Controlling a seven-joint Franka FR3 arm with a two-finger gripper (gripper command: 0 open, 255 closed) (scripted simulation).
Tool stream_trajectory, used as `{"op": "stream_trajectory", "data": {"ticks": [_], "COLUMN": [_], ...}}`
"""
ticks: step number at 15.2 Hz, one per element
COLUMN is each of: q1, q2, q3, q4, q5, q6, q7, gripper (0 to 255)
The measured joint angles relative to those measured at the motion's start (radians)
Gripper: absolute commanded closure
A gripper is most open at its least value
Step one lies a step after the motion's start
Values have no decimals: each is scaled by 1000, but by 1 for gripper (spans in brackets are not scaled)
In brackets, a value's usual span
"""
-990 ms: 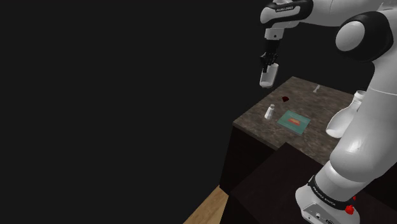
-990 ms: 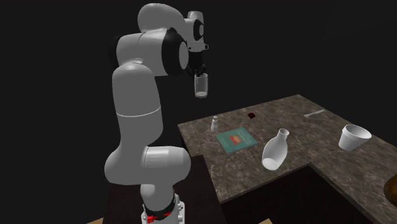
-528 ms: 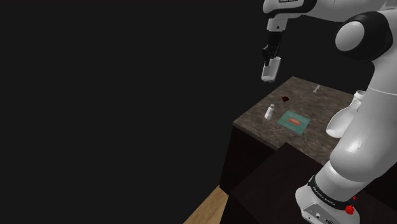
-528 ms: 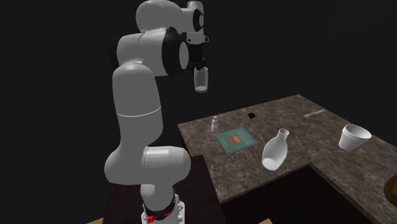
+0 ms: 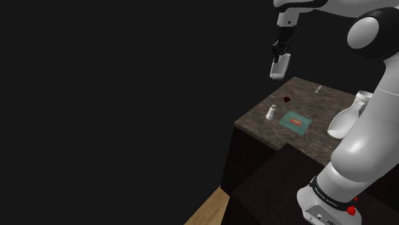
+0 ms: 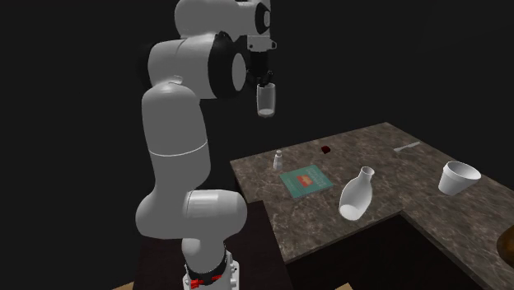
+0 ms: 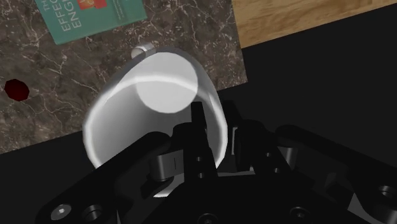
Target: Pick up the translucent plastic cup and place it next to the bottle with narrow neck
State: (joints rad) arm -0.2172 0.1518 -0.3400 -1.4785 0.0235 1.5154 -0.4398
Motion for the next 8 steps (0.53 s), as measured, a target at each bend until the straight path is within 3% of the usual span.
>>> {"op": "stream_trajectory", "data": {"ticks": [8], "q1": [-61], "q2": [-184], "q3": [-62], "q4": [-218], "q5": [-76], "q6": [51], "q7": [-121], "gripper": [255]}}
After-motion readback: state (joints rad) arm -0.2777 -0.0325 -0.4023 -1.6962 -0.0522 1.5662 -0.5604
